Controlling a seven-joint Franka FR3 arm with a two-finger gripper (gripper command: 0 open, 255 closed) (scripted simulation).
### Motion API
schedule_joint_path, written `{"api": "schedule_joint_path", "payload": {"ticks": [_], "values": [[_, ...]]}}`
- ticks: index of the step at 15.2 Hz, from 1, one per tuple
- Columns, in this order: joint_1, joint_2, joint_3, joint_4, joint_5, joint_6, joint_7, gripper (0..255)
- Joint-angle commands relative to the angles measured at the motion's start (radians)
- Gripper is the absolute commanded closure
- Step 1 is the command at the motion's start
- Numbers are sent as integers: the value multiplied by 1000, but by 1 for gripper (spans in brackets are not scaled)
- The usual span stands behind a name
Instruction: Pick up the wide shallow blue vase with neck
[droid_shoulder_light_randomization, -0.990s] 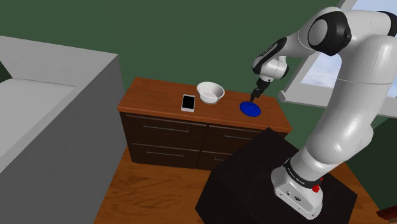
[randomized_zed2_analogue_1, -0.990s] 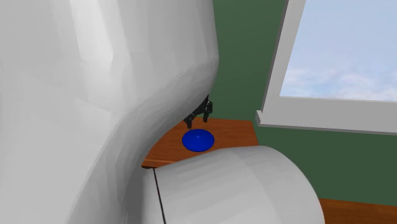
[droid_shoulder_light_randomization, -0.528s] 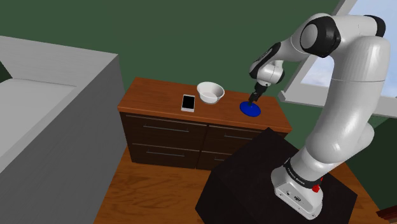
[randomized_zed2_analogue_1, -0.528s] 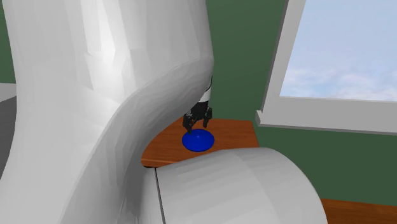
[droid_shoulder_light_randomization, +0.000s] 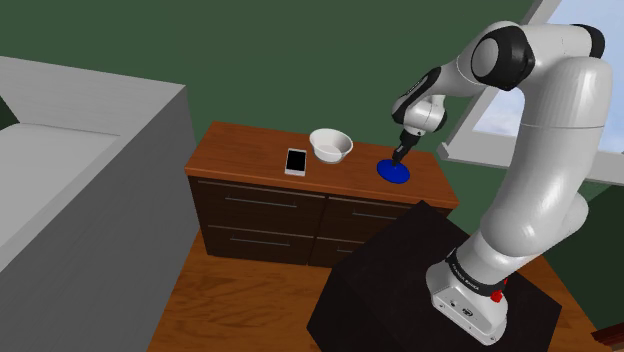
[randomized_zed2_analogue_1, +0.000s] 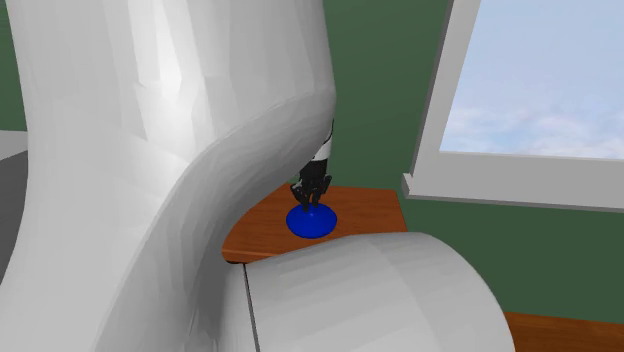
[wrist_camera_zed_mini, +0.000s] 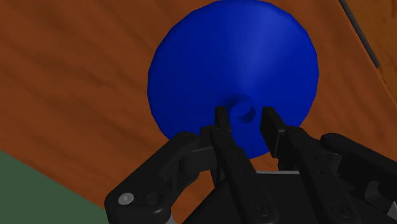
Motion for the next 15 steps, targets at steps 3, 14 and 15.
{"api": "schedule_joint_path", "payload": {"ticks": [3, 14, 15], "values": [[5, -10, -5, -2, -7, -8, 6, 255], [51, -138, -69, -12, -108, -114, 79, 255], [55, -149, -74, -11, -117, -124, 86, 255]]}}
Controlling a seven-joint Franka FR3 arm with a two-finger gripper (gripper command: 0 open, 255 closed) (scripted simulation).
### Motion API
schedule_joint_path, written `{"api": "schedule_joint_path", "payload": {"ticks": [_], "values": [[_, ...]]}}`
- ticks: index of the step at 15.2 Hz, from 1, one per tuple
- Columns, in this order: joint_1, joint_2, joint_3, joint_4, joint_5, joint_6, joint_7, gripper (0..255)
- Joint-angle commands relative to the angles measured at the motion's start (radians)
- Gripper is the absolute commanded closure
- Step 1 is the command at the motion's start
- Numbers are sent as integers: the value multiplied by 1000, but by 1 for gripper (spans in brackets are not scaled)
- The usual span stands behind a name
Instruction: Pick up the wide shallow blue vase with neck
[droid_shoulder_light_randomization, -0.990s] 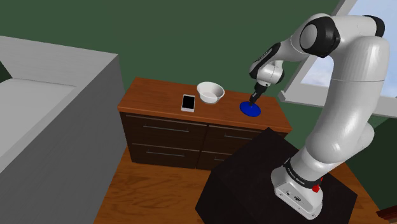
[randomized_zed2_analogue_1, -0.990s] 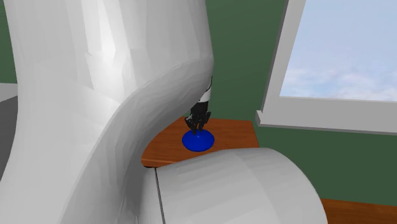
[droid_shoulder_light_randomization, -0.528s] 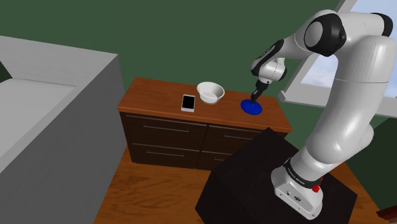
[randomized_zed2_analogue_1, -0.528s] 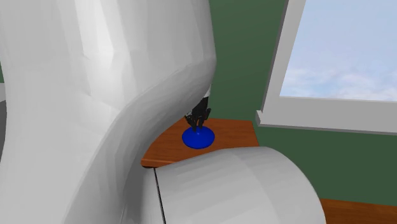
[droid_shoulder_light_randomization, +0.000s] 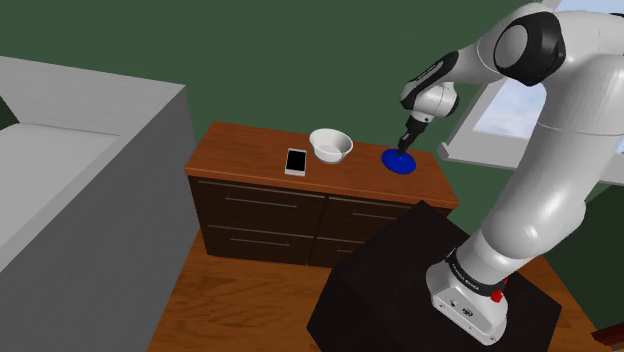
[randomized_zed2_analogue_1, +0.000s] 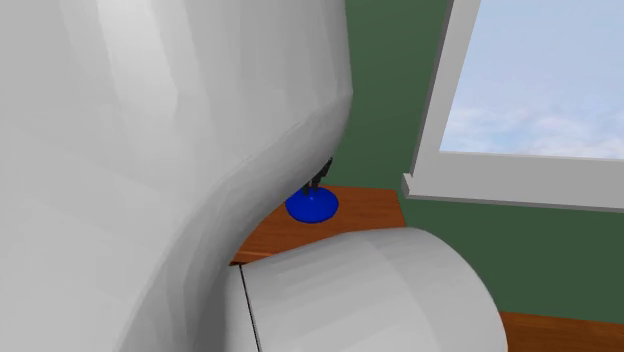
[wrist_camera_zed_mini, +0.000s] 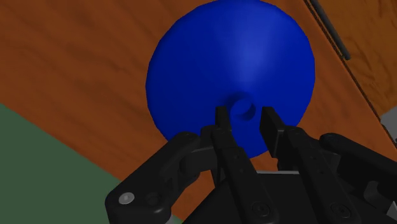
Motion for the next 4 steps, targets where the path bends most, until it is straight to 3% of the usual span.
{"api": "schedule_joint_path", "payload": {"ticks": [1, 4], "values": [[8, -22, -9, 2, -19, -21, 15, 255], [11, -35, -14, 3, -29, -33, 23, 255]]}}
